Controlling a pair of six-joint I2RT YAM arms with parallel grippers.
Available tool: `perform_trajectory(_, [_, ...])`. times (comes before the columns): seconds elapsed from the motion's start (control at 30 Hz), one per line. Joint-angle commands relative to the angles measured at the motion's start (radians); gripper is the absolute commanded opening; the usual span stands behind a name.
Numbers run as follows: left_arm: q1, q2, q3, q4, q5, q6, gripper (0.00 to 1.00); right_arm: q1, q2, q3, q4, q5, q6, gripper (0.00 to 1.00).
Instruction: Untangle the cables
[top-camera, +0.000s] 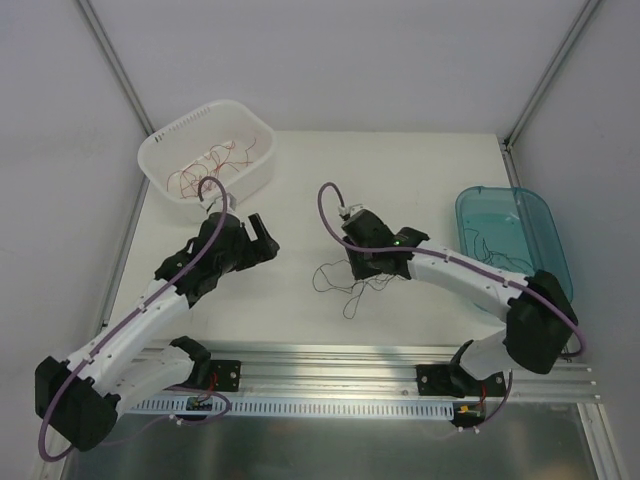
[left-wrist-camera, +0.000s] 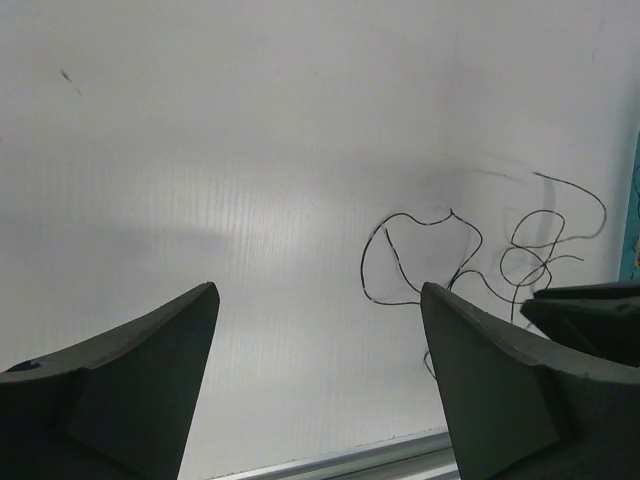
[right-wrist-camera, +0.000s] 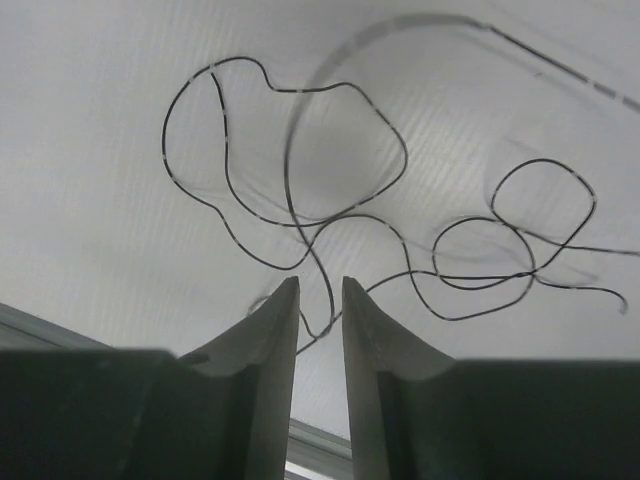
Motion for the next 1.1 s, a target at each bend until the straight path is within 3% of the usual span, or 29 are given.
perform_trajectory(0.0, [0.021, -0.074, 0.071, -0.103, -0.035, 0.162, 0.83, 0.026, 0.086, 0.055, 0.025, -0.067, -0.019, 0.28])
perform_trajectory(0.07, [0.023, -0.104, 0.079, -0.120, -0.030, 0.213, 0.84, 0.040, 0.147, 0.072, 0.010, -0.090, -0.056, 0.34])
perform_trajectory(0.17, [0.023, -0.144, 0.076, -0.120, -0.045, 0.319, 0.85, 0.066, 0.204, 0.092, 0.001, -0.133, -0.096, 0.55])
perform_trajectory(0.23, [0.023, -0.169, 0.065, -0.120, -0.070, 0.391, 0.86, 0.084, 0.222, 0.100, -0.006, -0.141, -0.128, 0.62])
perform_trajectory(0.5, [0.023, -0.224, 0.001, -0.116, -0.170, 0.481, 0.87, 0.110, 0.285, 0.135, -0.036, -0.116, -0.228, 0.74])
perform_trajectory(0.63, [0.023, -0.223, -0.018, -0.117, -0.226, 0.488, 0.87, 0.112, 0.357, 0.181, -0.073, -0.099, -0.278, 0.74])
perform_trajectory(0.73, [0.023, -0.244, -0.022, -0.116, -0.315, 0.469, 0.86, 0.112, 0.390, 0.206, -0.081, -0.075, -0.297, 0.72])
perform_trajectory(0.93, [0.025, -0.328, -0.044, -0.117, -0.429, 0.437, 0.86, 0.113, 0.451, 0.241, -0.098, -0.058, -0.321, 0.55])
perform_trajectory(1.03, [0.026, -0.367, -0.053, -0.116, -0.461, 0.423, 0.86, 0.113, 0.474, 0.252, -0.104, -0.062, -0.330, 0.38])
perform_trajectory(1.07, [0.026, -0.373, -0.056, -0.117, -0.464, 0.420, 0.86, 0.113, 0.476, 0.255, -0.105, -0.055, -0.332, 0.24])
